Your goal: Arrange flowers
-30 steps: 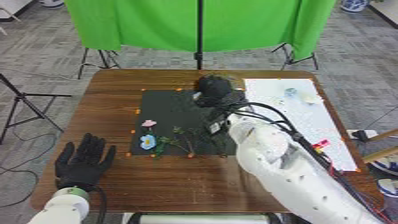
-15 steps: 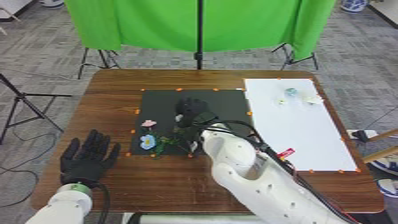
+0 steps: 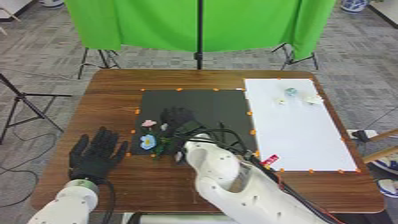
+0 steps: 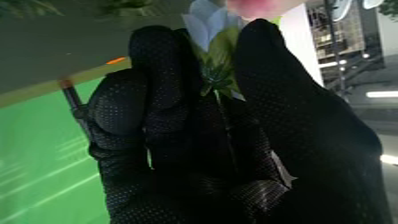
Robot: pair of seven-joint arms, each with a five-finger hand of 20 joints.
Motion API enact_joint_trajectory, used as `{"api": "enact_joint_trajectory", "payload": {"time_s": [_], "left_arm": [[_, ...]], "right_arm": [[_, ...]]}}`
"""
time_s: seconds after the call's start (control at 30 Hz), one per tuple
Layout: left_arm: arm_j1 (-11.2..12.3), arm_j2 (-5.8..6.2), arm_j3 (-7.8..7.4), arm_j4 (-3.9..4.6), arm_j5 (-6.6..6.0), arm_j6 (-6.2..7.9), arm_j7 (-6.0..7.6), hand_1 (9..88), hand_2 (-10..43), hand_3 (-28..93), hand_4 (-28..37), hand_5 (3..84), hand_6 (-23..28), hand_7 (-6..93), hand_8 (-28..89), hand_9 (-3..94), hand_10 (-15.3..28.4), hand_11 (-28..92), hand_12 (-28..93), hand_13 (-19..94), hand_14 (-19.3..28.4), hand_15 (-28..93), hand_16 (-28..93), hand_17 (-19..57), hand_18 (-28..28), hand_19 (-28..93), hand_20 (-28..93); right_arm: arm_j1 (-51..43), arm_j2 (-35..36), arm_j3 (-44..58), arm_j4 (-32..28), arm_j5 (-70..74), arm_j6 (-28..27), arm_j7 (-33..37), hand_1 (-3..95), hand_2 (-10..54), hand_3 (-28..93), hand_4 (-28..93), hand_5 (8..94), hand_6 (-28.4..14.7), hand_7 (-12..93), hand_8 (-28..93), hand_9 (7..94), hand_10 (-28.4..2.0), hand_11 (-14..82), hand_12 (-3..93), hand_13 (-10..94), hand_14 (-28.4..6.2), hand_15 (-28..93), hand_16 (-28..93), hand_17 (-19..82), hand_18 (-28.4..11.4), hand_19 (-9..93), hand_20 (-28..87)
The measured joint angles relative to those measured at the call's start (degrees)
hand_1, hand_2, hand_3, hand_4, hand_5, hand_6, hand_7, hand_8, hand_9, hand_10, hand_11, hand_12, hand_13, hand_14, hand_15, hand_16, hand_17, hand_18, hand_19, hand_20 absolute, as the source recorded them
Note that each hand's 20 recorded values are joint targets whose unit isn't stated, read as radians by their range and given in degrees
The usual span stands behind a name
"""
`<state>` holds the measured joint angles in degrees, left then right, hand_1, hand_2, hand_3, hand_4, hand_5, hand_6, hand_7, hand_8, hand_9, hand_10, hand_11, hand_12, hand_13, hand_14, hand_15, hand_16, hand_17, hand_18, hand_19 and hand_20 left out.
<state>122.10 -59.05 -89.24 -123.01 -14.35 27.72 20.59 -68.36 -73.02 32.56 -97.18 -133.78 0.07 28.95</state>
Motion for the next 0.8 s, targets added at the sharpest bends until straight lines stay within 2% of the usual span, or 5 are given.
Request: {"api": "enact_joint_trajectory", "payload": {"time_s": [0.27,0.4,0.53,0.6,0.8], "left_arm": [[0.2,0.01,-0.1,-0.03,-0.15,0.0,0.04,28.0,18.6,75,-28.3,49.4,6.4,35.8,-16,47.0,15.2,40,15,35,15.8,58,-6,-3.2,15.9,45,23],[0.3,0.01,-0.29,-0.16,-0.78,0.35,0.23,28.0,18.6,75,-28.3,50.2,6.3,37.8,-16,47.8,15.2,41,16,36,16.0,59,-6,-3.0,16.1,45,23],[0.2,-0.07,-1.36,-0.63,-5.85,1.56,1.28,28.0,18.6,75,-28.3,50.1,6.2,37.5,-17,48.0,15.1,40,15,36,15.9,59,-7,-2.9,16.0,45,23],[0.4,-0.08,-1.94,-0.64,-7.12,1.33,1.59,28.0,18.6,75,-28.3,50.2,6.2,36.8,-17,47.9,15.2,40,15,35,15.8,58,-7,-2.9,16.0,45,23],[1.4,-0.08,-3.03,-0.62,-5.21,0.22,1.86,27.9,18.4,76,-28.3,49.6,6.3,36.3,-17,46.8,14.9,39,15,33,14.9,58,-7,-3.1,15.5,45,23]], "right_arm": [[-0.3,-0.1,0.0,-0.1,-0.7,-2.1,0.9,56.0,-9.5,70,-27,61.2,-4.3,30,5,68.2,-15.1,19.4,34.5,62,-10.1,50,34,37,-21.3,84,33],[-1.0,-0.1,0.7,-0.1,-1.1,-4.0,0.8,49.0,-8.2,75,-26,58.5,-4.3,25,-3,61.2,-17.6,23.9,21.9,57,-13.9,52,24,32,-21.4,79,30],[-2.1,-0.4,3.4,-0.6,0.5,-9.3,-1.4,43.3,-6.5,76,-26,56.6,-4.7,24,-11,57.7,-18.9,21.3,20.1,52,-15.5,50,19,29,-22.0,74,27],[-2.2,-0.3,3.5,-0.7,1.2,-10.1,-1.6,41.8,-6.3,75,-26,55.3,-5.2,23,-12,55.6,-19.4,20.1,19.6,50,-16.3,49,18,28,-22.1,72,25],[-2.3,-0.2,3.4,-2.0,1.8,-9.7,-1.4,39.6,-6.4,75,-26,53.7,-6.1,22,-11,51.9,-20.9,18.0,18.8,46,-17.5,49,17,26,-22.4,70,23]]}}
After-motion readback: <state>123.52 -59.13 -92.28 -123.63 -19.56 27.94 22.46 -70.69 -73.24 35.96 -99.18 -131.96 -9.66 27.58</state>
